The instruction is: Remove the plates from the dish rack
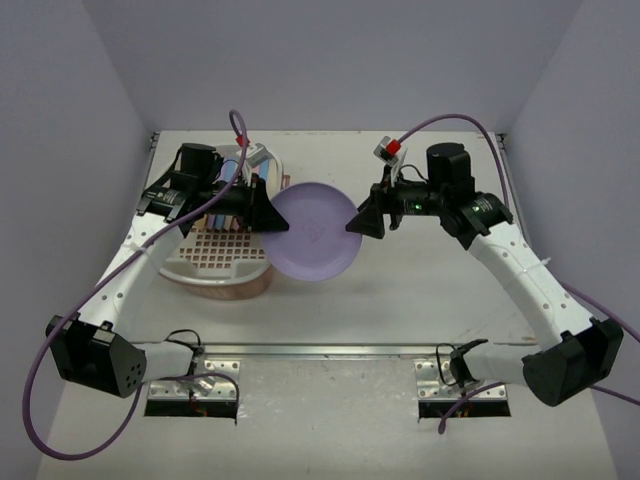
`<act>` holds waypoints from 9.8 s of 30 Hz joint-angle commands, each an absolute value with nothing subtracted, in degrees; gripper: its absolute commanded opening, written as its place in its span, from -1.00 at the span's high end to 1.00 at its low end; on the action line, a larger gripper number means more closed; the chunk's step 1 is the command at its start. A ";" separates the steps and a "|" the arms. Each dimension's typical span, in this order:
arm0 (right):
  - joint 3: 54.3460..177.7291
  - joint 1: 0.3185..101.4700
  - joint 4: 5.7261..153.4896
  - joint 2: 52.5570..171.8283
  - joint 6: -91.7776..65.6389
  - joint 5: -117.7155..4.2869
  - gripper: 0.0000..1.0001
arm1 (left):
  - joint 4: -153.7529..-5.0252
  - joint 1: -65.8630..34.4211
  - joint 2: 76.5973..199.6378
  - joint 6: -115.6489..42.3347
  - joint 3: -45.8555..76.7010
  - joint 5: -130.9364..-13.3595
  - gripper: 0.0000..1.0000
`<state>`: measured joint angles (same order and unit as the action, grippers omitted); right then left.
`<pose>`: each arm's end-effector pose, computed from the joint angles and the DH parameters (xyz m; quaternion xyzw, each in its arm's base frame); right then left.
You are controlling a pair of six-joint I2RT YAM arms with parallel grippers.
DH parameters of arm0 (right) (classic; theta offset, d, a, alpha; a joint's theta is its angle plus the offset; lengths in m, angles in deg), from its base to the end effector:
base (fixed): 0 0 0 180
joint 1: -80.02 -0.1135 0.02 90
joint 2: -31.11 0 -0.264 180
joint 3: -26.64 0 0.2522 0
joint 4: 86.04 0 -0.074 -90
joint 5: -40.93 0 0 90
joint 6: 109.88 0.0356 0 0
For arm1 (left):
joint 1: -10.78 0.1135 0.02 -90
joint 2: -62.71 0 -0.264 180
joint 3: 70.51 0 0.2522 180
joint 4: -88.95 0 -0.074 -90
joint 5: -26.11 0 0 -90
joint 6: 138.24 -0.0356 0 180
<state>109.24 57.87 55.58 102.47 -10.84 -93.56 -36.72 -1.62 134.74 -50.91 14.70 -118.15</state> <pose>0.2420 0.1254 0.3675 -0.2863 0.7621 0.4409 0.3780 0.2433 -0.0831 0.3597 0.2932 0.7786 -0.4449 0.3315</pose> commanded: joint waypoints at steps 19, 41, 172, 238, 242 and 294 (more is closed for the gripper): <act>112.93 66.69 55.94 109.97 -8.12 -80.82 1.00 | -39.27 0.44 130.82 -44.33 27.11 -86.61 -1.00; 141.02 89.60 53.49 156.80 10.44 -66.06 1.00 | -41.94 6.99 128.96 -41.73 25.05 -57.46 -1.00; 102.17 89.28 56.54 103.62 0.48 -75.41 -0.98 | -104.78 -14.23 141.98 -99.08 1.30 -7.17 1.00; 114.84 56.10 62.48 115.23 -2.12 -75.13 1.00 | -45.54 -14.62 131.78 -58.72 23.26 -71.08 0.21; 115.83 58.85 60.67 116.30 -1.85 -72.54 1.00 | -46.59 -12.92 132.52 -54.45 23.28 -59.38 -1.00; 131.13 89.23 51.76 135.06 1.37 -63.51 -0.98 | -47.94 -2.69 135.68 -53.19 13.11 -30.62 -0.75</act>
<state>135.62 89.44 50.37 145.65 4.90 -64.31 -46.05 -2.74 133.67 -49.60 16.31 -36.77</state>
